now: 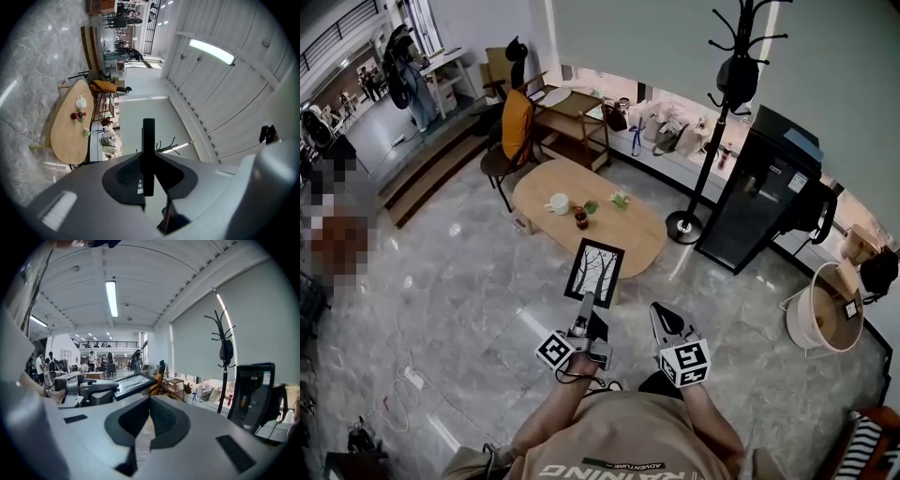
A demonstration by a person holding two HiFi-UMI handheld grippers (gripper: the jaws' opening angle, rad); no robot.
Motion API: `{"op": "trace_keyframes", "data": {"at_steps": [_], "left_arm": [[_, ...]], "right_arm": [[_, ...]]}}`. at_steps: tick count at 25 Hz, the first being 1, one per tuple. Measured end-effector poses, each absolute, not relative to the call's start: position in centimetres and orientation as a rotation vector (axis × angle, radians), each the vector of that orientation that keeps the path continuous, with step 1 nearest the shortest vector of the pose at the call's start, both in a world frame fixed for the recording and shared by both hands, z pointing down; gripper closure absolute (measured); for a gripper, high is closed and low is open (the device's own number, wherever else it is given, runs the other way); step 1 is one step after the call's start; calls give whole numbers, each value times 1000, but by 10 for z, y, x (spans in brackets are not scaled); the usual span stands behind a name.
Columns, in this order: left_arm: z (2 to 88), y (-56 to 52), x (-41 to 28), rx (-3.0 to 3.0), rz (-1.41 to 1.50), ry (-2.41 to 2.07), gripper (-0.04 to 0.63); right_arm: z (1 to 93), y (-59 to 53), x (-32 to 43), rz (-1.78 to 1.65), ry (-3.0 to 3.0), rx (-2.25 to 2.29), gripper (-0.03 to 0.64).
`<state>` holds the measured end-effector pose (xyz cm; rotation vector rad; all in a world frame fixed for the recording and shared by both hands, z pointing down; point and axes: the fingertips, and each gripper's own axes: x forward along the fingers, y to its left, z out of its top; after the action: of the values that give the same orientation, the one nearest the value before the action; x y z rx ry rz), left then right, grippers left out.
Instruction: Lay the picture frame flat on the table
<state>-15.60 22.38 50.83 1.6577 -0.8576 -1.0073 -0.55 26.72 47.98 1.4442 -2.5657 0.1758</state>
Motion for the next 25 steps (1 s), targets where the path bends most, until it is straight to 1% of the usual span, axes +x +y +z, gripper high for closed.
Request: {"op": "trace_keyframes", "data": {"at_steps": [4,8,15,25], "left_arm": [[519,211,-165,1633,-1010,-877,520],[530,189,-159,1604,-999,-885,520],[526,126,-138,1635,-972,-915,520],[523,47,-108,1622,-1027,-1001,520]], "right_arm": [[489,252,-16,181,-2561,1397,612],[493,225,-14,190,-2574,1375,612],[501,154,14,231,-2594,1375,612],[506,66,59,226,-2648,1283,612]]}}
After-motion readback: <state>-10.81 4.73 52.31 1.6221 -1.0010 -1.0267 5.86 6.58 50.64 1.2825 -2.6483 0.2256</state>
